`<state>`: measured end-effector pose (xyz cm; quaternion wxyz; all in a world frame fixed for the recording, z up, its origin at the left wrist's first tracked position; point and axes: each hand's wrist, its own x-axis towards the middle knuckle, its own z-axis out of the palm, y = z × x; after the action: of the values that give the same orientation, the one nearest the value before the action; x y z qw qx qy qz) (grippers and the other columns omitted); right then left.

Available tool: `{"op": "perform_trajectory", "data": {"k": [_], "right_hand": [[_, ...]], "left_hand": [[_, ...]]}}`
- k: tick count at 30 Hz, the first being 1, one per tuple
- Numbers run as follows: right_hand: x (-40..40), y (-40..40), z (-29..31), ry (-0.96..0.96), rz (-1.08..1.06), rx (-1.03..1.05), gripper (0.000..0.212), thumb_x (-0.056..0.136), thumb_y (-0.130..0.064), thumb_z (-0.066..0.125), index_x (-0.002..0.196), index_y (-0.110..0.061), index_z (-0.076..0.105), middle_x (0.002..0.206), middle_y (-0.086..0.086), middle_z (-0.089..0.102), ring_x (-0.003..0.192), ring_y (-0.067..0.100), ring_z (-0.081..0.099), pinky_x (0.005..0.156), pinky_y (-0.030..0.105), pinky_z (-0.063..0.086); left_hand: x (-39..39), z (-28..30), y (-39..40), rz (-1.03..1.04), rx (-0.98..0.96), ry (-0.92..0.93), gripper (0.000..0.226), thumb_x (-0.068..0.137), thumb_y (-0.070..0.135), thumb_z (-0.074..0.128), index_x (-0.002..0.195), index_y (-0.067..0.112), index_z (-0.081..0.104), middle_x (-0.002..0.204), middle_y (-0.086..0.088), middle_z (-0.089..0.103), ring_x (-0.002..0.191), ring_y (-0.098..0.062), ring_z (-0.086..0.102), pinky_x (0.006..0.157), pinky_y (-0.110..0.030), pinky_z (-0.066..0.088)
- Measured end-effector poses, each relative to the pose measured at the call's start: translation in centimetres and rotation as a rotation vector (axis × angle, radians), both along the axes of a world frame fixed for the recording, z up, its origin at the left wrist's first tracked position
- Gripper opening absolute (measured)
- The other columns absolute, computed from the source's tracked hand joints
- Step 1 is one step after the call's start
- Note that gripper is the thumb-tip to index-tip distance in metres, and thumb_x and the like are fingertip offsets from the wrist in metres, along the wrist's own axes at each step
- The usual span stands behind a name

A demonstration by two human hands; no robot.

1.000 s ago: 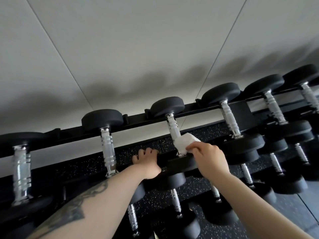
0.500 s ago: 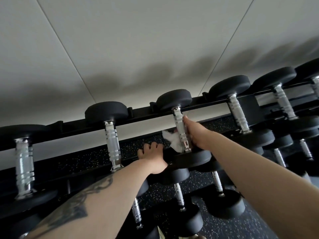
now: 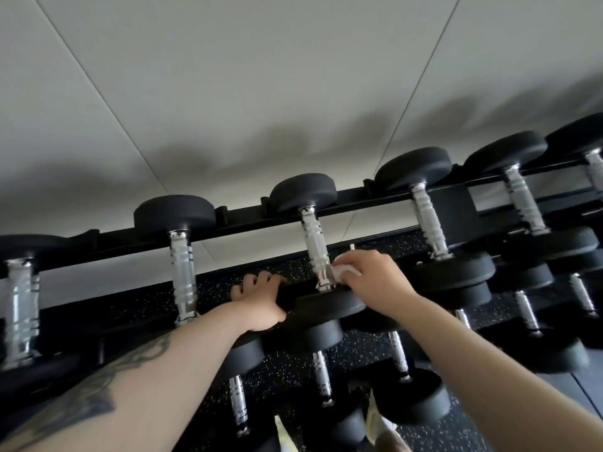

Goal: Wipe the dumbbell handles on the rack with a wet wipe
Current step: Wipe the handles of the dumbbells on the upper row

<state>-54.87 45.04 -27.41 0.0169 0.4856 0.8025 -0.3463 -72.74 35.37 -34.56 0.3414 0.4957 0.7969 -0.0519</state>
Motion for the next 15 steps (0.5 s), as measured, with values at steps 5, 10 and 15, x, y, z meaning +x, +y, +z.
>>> {"op": "perform_trajectory", "data": {"k": [5, 10, 15], "right_hand": [[2.7, -0.3, 0.9, 0.169, 0.126, 0.004, 0.023, 0.093, -0.019, 0.053, 0.107, -0.031, 0.067, 0.098, -0.012, 0.07, 0.073, 0.003, 0.062, 0.059, 0.015, 0.048], [9.2, 4.7, 3.8, 0.436, -0.114, -0.006, 0.025, 0.093, -0.013, 0.055, 0.11, -0.028, 0.064, 0.081, -0.005, 0.067, 0.052, 0.007, 0.051, 0.049, 0.017, 0.041], [15.9, 11.4, 5.2, 0.521, -0.344, 0.171, 0.027, 0.088, -0.018, 0.064, 0.113, -0.027, 0.058, 0.098, -0.01, 0.065, 0.074, 0.005, 0.061, 0.063, 0.017, 0.047]], "left_hand": [[1.2, 0.0, -0.4, 0.06, 0.068, 0.147, 0.081, 0.08, 0.031, 0.064, 0.148, 0.029, 0.02, 0.151, 0.003, 0.022, 0.137, -0.023, 0.022, 0.109, -0.038, 0.019], [8.2, -2.0, -3.1, 0.408, 0.534, 0.25, 0.094, 0.069, 0.01, 0.079, 0.144, -0.007, 0.026, 0.151, -0.023, 0.025, 0.139, -0.038, 0.025, 0.117, -0.047, 0.02], [19.6, -5.2, -5.5, 0.715, 0.616, 0.001, 0.093, 0.056, -0.015, 0.076, 0.136, 0.016, 0.041, 0.133, -0.023, 0.041, 0.121, -0.044, 0.043, 0.105, -0.046, 0.035]]}}
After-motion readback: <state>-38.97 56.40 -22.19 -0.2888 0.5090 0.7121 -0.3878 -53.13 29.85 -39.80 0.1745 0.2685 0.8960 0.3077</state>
